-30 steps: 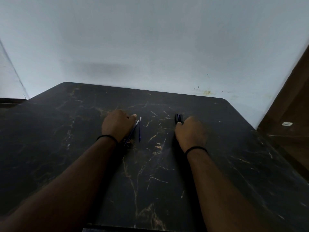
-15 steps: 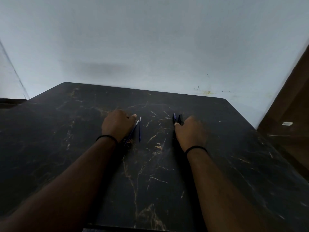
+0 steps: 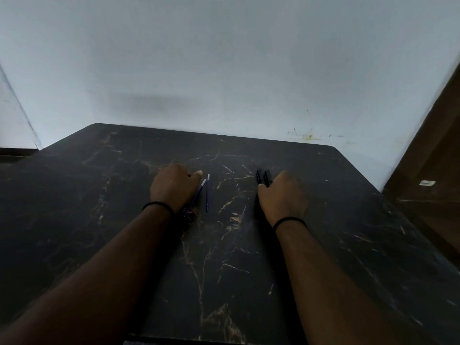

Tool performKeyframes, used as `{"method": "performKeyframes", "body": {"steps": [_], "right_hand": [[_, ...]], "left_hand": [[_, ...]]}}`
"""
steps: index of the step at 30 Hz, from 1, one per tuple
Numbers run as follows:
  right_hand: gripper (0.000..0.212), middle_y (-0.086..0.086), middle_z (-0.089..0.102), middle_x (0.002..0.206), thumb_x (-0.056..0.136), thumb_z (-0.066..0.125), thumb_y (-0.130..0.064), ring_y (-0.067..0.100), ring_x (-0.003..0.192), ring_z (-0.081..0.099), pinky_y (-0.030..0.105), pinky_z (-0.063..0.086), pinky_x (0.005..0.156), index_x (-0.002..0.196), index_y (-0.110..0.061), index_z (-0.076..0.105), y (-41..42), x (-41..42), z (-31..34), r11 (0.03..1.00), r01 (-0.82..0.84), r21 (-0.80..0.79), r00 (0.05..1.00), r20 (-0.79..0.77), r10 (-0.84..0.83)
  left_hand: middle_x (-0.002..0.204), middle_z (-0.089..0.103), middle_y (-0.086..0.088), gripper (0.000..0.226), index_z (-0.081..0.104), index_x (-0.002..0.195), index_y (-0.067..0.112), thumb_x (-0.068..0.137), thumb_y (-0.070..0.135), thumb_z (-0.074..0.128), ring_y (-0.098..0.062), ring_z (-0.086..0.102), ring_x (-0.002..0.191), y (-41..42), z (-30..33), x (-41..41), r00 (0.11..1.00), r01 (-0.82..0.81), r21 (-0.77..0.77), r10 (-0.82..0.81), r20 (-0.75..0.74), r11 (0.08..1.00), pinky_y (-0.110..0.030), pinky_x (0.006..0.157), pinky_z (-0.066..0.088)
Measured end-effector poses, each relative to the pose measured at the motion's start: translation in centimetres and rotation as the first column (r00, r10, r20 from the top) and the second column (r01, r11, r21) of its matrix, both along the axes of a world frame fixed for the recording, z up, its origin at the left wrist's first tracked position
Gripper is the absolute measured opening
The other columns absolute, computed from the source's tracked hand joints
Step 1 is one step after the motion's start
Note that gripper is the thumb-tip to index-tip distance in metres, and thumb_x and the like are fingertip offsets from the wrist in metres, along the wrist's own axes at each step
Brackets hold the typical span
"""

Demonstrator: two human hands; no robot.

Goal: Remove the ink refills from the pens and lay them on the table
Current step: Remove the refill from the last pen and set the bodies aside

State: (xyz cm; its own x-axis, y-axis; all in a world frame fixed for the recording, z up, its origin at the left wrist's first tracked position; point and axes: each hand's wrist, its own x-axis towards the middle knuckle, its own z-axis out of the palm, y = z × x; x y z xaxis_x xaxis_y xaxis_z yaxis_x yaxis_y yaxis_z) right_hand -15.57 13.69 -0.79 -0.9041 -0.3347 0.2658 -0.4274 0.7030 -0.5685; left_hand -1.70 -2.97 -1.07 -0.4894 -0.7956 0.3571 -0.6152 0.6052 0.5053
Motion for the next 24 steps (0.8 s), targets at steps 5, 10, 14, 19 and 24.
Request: {"method": "performKeyframes", "body": {"steps": [5, 10, 14, 19, 24], "right_hand": [[0.045, 0.014, 0.063, 0.115, 0.087, 0.068, -0.039, 0.032, 0.102, 0.064, 0.038, 0.052, 0.077, 0.117, -0.008, 0.055, 0.1, 0.0, 0.0, 0.999, 0.007, -0.048, 1.0, 0.022, -0.006], [0.036, 0.013, 0.058, 0.116, 0.093, 0.061, -0.039, 0.029, 0.101, 0.059, 0.041, 0.052, 0.085, 0.113, -0.011, 0.056, 0.3, 1.0, 1.0, 0.998, 0.0, -0.058, 0.986, -0.165, -0.01], [0.022, 0.002, 0.066, 0.085, 0.097, 0.057, -0.033, 0.013, 0.068, 0.058, 0.03, 0.05, 0.06, 0.08, -0.02, 0.06, -0.8, 3.7, 1.2, 0.963, -0.25, -0.097, 0.952, -0.206, 0.226], [0.024, 0.001, 0.068, 0.094, 0.097, 0.054, -0.039, 0.021, 0.088, 0.062, 0.033, 0.048, 0.074, 0.092, -0.018, 0.065, -2.8, 6.3, 0.2, 0.907, -0.417, 0.066, 0.885, -0.197, 0.421], [0.021, 0.005, 0.066, 0.094, 0.097, 0.052, -0.03, 0.024, 0.087, 0.064, 0.028, 0.031, 0.064, 0.086, -0.019, 0.066, -3.5, 6.3, -0.2, 0.88, -0.443, 0.172, 0.863, -0.183, 0.47]], "left_hand": [[0.049, 0.048, -0.004, 0.057, 0.046, 0.051, 0.008, 0.093, 0.044, 0.056, -0.022, 0.049, 0.049, 0.0, 0.0, 0.1, 1.0, -0.026, 0.006, 0.026, 0.0, 1.0, -0.026, 0.048, 0.031], [0.074, 0.068, -0.011, 0.049, 0.069, 0.07, 0.008, 0.089, 0.051, 0.057, -0.033, 0.065, 0.076, -0.7, 0.6, 0.6, 0.991, -0.061, 0.029, 0.057, 0.122, 0.998, -0.031, 0.067, 0.048], [0.071, 0.066, -0.011, 0.043, 0.067, 0.068, 0.007, 0.074, 0.049, 0.061, -0.03, 0.064, 0.071, -1.2, 1.1, 1.1, 0.986, 0.013, 0.108, -0.031, 0.165, 0.994, -0.028, 0.059, 0.042], [0.059, 0.058, -0.009, 0.052, 0.06, 0.055, 0.005, 0.071, 0.055, 0.063, -0.026, 0.055, 0.059, -0.8, 1.3, 1.0, 0.967, 0.135, 0.169, -0.167, 0.193, 0.976, -0.028, 0.051, 0.035], [0.06, 0.059, -0.01, 0.054, 0.055, 0.052, 0.006, 0.059, 0.059, 0.049, -0.035, 0.06, 0.064, -0.2, 1.3, 0.9, 0.969, 0.163, 0.153, -0.188, 0.161, 0.975, -0.03, 0.054, 0.037]]}}
